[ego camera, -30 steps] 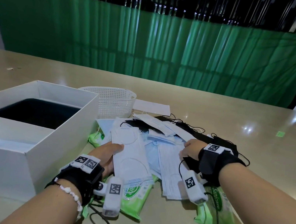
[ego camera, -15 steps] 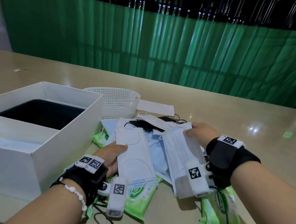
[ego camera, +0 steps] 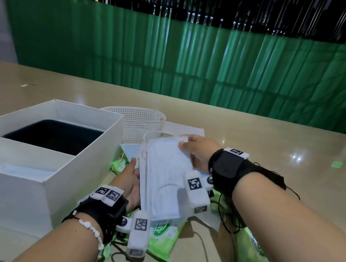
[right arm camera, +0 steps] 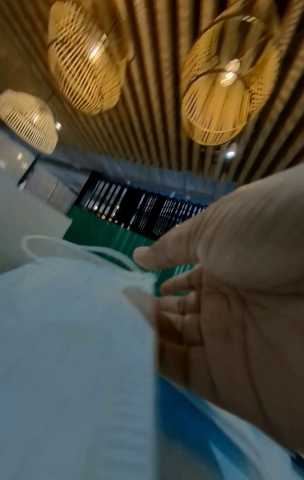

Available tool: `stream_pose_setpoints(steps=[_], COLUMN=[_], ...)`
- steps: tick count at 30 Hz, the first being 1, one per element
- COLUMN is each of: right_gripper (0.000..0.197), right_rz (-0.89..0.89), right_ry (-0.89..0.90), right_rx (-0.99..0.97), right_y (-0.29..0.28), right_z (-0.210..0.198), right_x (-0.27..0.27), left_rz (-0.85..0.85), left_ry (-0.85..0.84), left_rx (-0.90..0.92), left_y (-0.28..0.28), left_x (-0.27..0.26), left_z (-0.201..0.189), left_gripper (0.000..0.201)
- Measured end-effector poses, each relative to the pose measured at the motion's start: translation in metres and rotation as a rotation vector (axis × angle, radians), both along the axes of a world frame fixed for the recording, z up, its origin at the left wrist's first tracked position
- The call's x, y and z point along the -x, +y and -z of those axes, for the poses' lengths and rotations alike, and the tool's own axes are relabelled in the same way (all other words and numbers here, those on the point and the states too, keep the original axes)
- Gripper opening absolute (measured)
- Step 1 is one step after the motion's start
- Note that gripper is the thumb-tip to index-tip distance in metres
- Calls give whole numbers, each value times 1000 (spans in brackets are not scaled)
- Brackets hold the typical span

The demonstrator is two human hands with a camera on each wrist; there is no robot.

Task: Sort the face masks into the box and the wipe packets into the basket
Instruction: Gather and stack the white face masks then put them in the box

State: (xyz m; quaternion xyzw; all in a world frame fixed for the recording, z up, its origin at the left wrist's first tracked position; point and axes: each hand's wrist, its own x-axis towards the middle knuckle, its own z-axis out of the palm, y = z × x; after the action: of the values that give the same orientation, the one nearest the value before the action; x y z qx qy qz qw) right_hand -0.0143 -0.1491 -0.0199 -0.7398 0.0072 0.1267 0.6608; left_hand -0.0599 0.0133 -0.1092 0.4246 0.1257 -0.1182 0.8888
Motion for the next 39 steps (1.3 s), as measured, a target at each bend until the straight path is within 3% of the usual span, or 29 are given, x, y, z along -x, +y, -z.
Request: stream_pose_setpoints(steps=[4, 8, 12, 15, 18, 21, 28, 30, 33, 36, 39], right_gripper=[13, 24, 18, 26, 31, 31, 23, 21, 39, 19, 22], right_rz=[-27, -99, -138, -171, -158, -142, -168, -190, -246, -265, -206], right_ry=[137, 220, 148, 87, 55, 51, 98, 89, 25, -94, -173], right_rx=[304, 424, 551, 612, 539, 498, 459, 433, 360, 276, 180], right_y=[0, -3, -7, -3, 0, 0, -9, -8, -12, -17, -17], right_z=[19, 31, 39, 45, 50, 53, 49, 43, 38, 34, 29], right_x=[3, 11, 14, 19, 23, 26, 35, 40, 39, 37, 37], left_rz=[1, 99, 97, 146, 142, 181, 203, 133, 79, -13, -69], left_ry=[1, -63, -48, -71, -70, -69, -126, -176, -323, -441, -612], left_rx=[-10, -21, -52, -178, -350, -511, -402, -320, -242, -309, -449], left_y=[0, -4, -1, 3, 11, 19, 13, 9, 3, -3, -1], left_x=[1, 0, -4, -5, -12, -22, -6, -4, 0, 3, 8], left_z=[0, 0, 10, 14, 20, 30, 14, 12, -4, -34, -62], left_gripper=[64, 51, 36, 33, 60, 75, 45, 49, 57, 43, 39])
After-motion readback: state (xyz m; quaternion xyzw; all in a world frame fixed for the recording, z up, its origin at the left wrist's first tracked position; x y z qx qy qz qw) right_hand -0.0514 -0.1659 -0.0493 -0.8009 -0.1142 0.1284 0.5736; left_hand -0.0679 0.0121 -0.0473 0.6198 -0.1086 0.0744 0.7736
